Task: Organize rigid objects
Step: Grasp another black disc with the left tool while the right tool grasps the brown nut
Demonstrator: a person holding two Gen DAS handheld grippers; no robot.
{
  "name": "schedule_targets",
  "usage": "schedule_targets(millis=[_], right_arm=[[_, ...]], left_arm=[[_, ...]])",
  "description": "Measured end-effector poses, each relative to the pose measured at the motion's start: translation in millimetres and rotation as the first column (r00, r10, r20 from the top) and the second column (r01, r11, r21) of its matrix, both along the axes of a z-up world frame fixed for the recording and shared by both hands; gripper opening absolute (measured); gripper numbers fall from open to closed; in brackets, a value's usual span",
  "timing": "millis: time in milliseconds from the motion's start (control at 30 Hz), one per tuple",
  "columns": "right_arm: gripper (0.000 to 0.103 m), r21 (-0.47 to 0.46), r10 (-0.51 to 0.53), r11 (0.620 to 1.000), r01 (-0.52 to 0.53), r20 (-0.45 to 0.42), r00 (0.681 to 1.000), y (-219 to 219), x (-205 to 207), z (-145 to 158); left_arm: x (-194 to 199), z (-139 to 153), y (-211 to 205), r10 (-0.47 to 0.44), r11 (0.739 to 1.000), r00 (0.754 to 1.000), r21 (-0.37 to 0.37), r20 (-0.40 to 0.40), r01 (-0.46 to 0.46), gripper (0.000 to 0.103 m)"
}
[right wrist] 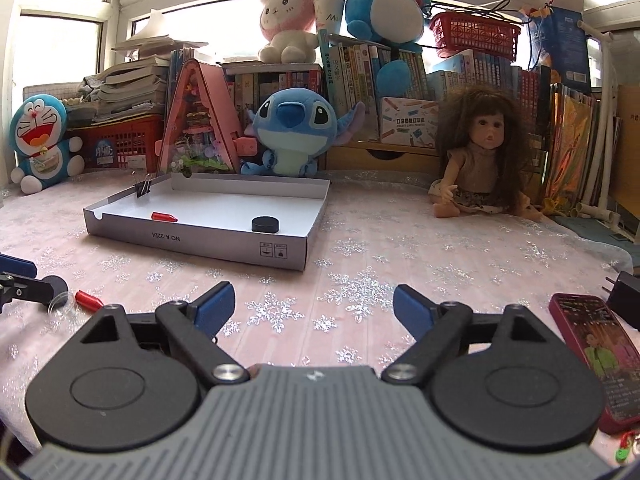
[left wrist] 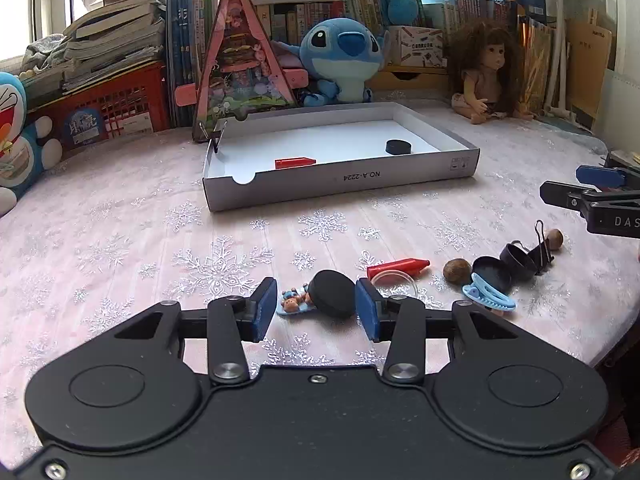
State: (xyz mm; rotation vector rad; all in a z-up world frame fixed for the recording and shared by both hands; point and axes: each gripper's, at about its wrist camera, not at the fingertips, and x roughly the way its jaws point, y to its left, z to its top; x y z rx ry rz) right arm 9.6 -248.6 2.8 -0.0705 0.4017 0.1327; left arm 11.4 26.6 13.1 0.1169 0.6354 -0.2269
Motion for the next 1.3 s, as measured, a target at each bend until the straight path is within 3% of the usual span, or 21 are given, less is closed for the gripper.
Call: schedule_targets(millis=[133, 300, 400, 633, 800, 1300], right_arm=[[0.083, -0.014, 0.003, 1.000, -0.003, -0.008, 1.000, 0, -11, -6], [0.061, -0.040, 0.020, 0.999, -0.022, -0.032, 0.999, 5, -18, -13], [0.056, -0.043, 0.032, 0.999, -0.034, -0.043, 0.999, 7, -22, -16], [0.052, -0.039, 0.051, 0.998, -0.054, -0.061, 0.997, 12, -23, -22], [0.049, -0.038, 0.056, 0.998, -0.059, -0.072, 0.996, 16, -21, -25], [0.042, -0.032, 0.075, 0.996, -0.078, -0.093, 0.993, 21, -19, -28]], left_arm=[[-4, -1, -7, -0.018, 1.000, 1.000, 0.016, 0.016, 0.018, 0.037], [-3, -6, -14, -0.024, 0.999, 0.999, 0.032, 0.034, 0.023, 0.029], [-3, -9, -18, -0.027, 0.998, 0.999, 0.052, 0.047, 0.025, 0.029], [-2, -13, -23, -0.041, 0.996, 0.997, 0.087, 0.071, 0.035, 0.030], [-1, -15, -27, -0.057, 0.994, 0.995, 0.098, 0.082, 0.049, 0.037], [-4, -19, -33, -0.112, 0.991, 0.988, 0.091, 0.106, 0.103, 0.033]])
